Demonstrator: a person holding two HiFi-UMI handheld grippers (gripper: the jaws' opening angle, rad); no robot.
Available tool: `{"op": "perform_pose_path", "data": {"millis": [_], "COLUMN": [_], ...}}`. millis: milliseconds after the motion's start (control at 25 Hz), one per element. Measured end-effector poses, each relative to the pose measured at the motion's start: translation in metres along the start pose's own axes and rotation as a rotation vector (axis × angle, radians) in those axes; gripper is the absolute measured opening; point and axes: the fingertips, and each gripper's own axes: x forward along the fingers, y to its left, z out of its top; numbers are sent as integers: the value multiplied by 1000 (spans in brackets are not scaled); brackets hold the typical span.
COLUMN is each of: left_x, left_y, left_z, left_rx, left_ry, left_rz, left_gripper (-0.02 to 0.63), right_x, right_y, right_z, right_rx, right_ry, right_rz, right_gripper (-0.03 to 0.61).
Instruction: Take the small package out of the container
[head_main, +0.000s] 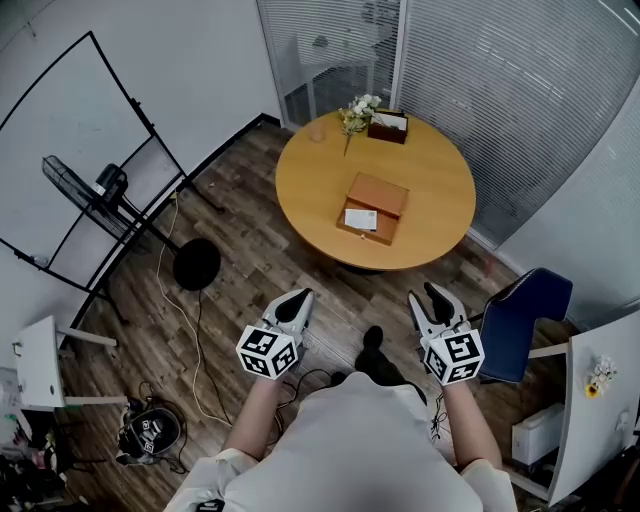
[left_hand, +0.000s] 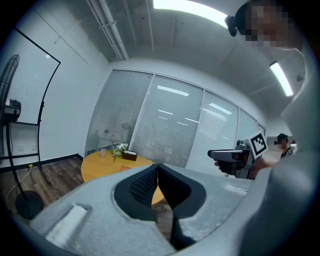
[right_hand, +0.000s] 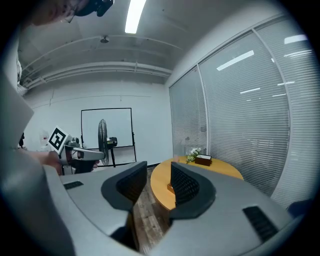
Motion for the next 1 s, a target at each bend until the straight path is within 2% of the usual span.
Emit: {"op": "perform_pose_path", "data": {"millis": [400, 1000], "left_x": [52, 196], "left_y": [36, 86], "left_z": [14, 27], "left_rx": [7, -3], "left_ry": [11, 51], "left_rz": [43, 127], "left_gripper": [18, 18], "right_x": [65, 198], "right_y": [-38, -153], "right_z": [4, 1], "right_rx": [7, 31], "right_ry": [14, 53], "right_rz": [49, 158], "right_gripper": [137, 137]}}
